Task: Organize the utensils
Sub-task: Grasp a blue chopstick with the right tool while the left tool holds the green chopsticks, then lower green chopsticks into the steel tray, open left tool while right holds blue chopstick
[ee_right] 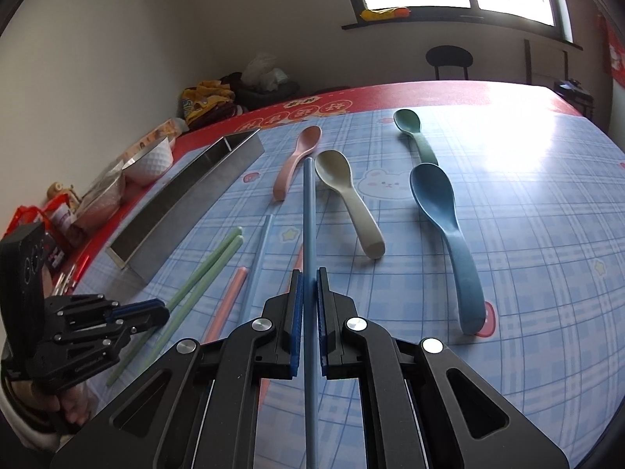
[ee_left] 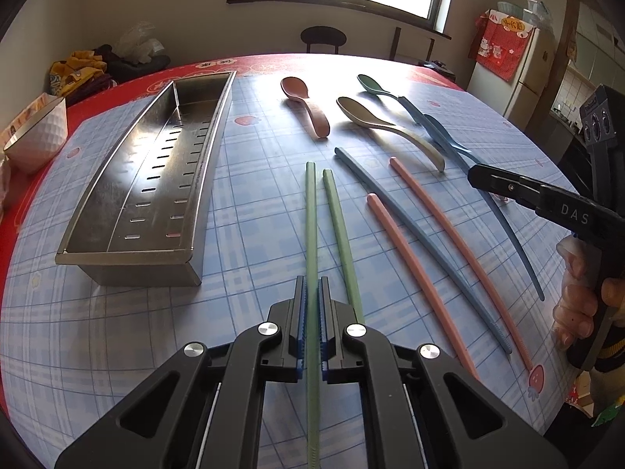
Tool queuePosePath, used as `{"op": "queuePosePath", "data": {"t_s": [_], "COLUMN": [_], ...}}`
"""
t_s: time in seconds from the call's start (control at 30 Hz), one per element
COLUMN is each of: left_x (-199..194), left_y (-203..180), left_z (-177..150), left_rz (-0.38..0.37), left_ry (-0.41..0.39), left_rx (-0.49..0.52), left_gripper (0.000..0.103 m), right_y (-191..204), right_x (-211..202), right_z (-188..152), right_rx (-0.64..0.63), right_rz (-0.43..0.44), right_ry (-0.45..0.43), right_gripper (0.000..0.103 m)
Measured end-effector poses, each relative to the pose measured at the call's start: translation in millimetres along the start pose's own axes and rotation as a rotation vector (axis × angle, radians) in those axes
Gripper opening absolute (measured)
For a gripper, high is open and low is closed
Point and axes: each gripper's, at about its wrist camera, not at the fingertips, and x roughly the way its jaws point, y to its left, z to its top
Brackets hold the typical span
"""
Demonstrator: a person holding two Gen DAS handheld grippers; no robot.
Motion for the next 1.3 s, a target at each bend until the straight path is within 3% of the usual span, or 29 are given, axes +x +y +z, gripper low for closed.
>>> {"op": "queuePosePath", "data": {"t_s": [0.27, 0.37, 0.5, 0.73, 0.87, 1.03, 1.13, 1.3], "left_x": [-30, -50, -52, 18, 50, 64, 56, 15], "left_y": [22, 38, 64, 102, 110, 115, 114, 101], "left_z": [9, 29, 71, 125, 132, 135, 136, 124], "left_rz": [-0.1, -0.093, -0.024, 0.028, 0.027, 0.012, 0.023, 0.098], "left_ry": [-0.045, -0.09, -0.119, 0.015, 0.104, 0.142, 0.112, -0.028], "left_rx": [-0.093, -0.12, -0.125, -0.179, -0.204, -0.202, -0.173, -0.089], "left_gripper": [0.006, 0.005, 0.006, 0.006, 0.006, 0.006, 0.014, 0.023], "right_y": [-7, -8, -11, -15, -15, -12, -11, -11], "right_x": [-1, 1, 0, -2, -1, 2, 3, 6], "right_z": [-1, -1, -1, -2, -2, -1, -1, 0], "right_rx": [0.032, 0.036, 0.047, 0.06, 0.064, 0.058, 0.057, 0.064], "right_rz": [0.026, 0.036, 0.039, 0.017, 0.005, -0.004, -0.011, -0.025], "right_ry": [-0.002, 0.005, 0.0, -0.003, -0.002, 0.013, 0.017, 0.029], "right_gripper": [0.007, 0.007, 0.007, 0.007, 0.007, 0.007, 0.007, 0.007]}}
